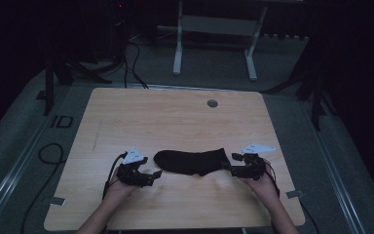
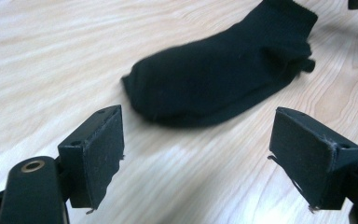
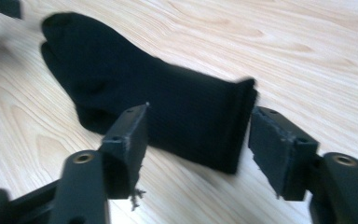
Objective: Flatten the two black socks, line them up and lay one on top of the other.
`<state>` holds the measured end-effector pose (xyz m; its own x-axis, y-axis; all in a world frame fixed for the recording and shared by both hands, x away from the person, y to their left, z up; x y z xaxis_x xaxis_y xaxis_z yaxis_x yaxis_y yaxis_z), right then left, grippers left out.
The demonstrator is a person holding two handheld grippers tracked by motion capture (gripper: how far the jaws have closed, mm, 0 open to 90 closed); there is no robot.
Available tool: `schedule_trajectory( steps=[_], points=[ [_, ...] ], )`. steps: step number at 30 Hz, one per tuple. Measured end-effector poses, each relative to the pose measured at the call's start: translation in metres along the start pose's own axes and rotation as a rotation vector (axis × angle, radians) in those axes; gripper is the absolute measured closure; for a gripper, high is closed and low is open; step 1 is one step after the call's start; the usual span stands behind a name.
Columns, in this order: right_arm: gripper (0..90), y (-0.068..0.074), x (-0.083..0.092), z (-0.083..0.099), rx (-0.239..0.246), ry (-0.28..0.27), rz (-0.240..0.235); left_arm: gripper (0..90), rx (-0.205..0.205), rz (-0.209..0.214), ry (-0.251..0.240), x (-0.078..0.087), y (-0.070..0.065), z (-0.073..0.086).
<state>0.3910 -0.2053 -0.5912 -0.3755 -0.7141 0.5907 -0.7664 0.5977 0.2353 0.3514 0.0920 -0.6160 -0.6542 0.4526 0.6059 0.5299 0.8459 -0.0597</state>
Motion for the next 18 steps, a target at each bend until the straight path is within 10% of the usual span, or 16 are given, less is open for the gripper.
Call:
schedule_trajectory(
  steps=[6, 14, 18],
  points=[
    [47.6, -0.016, 0.014, 0.015, -0.019, 0.007, 0.066, 18.9, -0.005, -0.017, 0.008, 0.01, 0.005, 0.014],
    [12.5, -0.028, 0.032, 0.039, -0.048, 0.018, 0.099, 14.0, 0.016, -0.055, -0.016, 0.023, 0.02, 0.025],
    [11.3, -0.036, 0.042, 0.041, -0.018, -0.03, 0.166, 14.0, 0.027, -0.081, -0.02, 0.029, 0.029, 0.03]
  ],
)
Point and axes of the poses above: each handheld gripper's, and its own axes: x roughly backward along the jaws, z roughly out of its underside, y roughly to its left, the point moved 10 cm from there along -x, roughly forward along the jaws, and after that the axes turned 11 degrees about -z, right-handed, at the moved point
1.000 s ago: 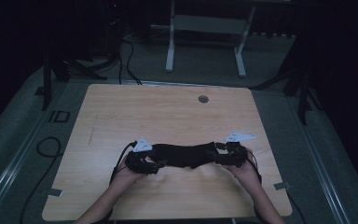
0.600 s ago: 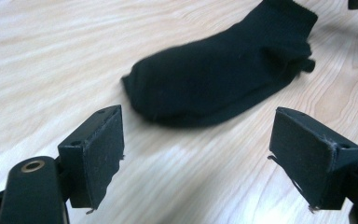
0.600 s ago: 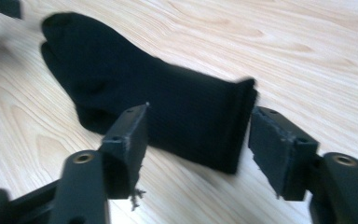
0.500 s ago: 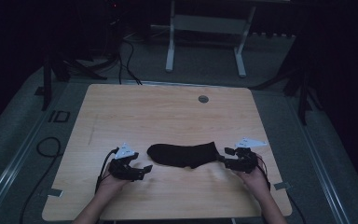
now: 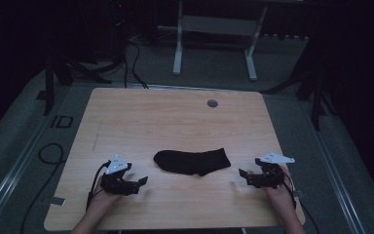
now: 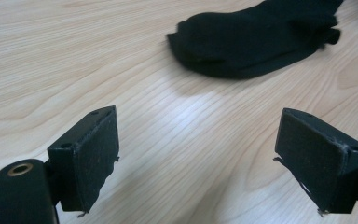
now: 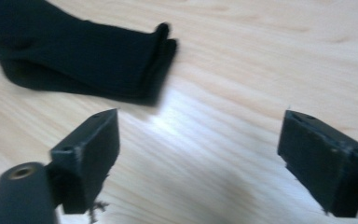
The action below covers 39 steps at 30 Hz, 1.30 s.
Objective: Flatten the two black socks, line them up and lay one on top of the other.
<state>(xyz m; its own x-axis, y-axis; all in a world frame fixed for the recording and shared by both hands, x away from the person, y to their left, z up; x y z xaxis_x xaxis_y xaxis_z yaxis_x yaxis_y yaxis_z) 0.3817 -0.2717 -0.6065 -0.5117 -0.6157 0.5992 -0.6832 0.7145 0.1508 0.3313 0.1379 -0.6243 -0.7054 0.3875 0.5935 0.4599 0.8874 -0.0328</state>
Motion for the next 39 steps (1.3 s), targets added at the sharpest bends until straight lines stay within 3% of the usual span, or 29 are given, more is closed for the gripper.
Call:
schedule_trajectory(
  steps=[9, 13, 20, 22, 26, 39],
  points=[
    [11.3, -0.016, 0.015, 0.015, 0.016, -0.013, 0.073, 14.0, 0.035, -0.052, -0.025, 0.015, 0.017, 0.01],
    [11.3, -0.024, 0.023, 0.024, -0.006, -0.026, 0.102, 14.0, 0.056, -0.082, -0.037, 0.025, 0.026, 0.015],
    [11.3, -0.032, 0.033, 0.034, -0.032, -0.043, 0.142, 14.0, 0.046, -0.124, -0.047, 0.034, 0.037, 0.019],
    [11.4, -0.036, 0.039, 0.035, -0.053, -0.063, 0.172, 14.0, 0.033, -0.154, -0.047, 0.038, 0.043, 0.024],
    [11.4, -0.044, 0.046, 0.037, -0.075, -0.074, 0.221, 14.0, 0.049, -0.179, -0.045, 0.043, 0.052, 0.031],
    [11.5, -0.057, 0.055, 0.045, -0.139, -0.122, 0.258, 14.0, 0.143, -0.225, -0.086, 0.06, 0.076, 0.039]
  ],
)
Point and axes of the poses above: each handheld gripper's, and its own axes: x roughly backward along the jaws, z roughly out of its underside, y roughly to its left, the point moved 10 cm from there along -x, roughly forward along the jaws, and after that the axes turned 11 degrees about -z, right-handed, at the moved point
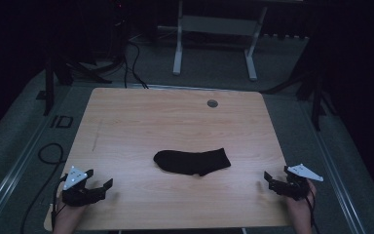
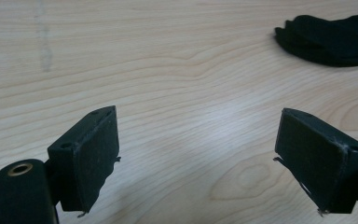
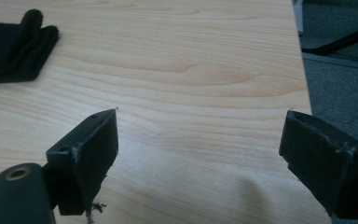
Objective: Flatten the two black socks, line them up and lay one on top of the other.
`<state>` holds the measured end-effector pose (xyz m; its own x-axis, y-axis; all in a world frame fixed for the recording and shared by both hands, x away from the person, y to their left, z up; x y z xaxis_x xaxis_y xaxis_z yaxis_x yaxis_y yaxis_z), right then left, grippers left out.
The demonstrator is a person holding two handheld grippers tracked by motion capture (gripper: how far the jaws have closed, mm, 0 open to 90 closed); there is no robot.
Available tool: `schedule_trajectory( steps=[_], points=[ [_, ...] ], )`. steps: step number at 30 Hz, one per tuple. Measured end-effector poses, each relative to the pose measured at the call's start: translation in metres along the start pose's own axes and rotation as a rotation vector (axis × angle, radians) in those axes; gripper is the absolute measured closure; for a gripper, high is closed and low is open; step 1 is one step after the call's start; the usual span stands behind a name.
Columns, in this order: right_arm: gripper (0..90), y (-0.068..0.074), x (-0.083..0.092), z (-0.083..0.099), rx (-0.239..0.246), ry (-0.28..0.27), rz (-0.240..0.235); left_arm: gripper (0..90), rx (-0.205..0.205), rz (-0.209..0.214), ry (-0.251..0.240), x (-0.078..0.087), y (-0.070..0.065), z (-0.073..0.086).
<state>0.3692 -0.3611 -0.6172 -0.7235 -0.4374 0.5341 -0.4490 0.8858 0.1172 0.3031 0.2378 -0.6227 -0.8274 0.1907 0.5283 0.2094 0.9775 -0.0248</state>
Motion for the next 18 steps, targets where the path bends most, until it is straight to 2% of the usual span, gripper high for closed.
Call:
schedule_trajectory(
  steps=[3, 8, 18],
  points=[
    [11.7, -0.0027, 0.0005, -0.0009, -0.012, -0.02, 0.007, 14.0, 0.012, -0.008, -0.032, 0.0017, 0.0011, -0.0041],
    [12.6, -0.0053, 0.0022, -0.003, -0.031, -0.047, 0.009, 14.0, 0.042, -0.024, -0.051, 0.0022, 0.0044, -0.0068],
    [13.4, -0.0053, -0.0007, -0.0014, -0.019, -0.016, 0.014, 14.0, 0.046, -0.023, -0.053, 0.0013, 0.0035, -0.0059]
  ],
)
Point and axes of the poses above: each handheld gripper's, and its own axes: x roughly backward along the jaws, z roughly out of its underside, y roughly to its left, the point moved 10 cm from there along -x, roughly forward along the jaws, and after that the axes turned 11 degrees about -z, right-handed, at the moved point
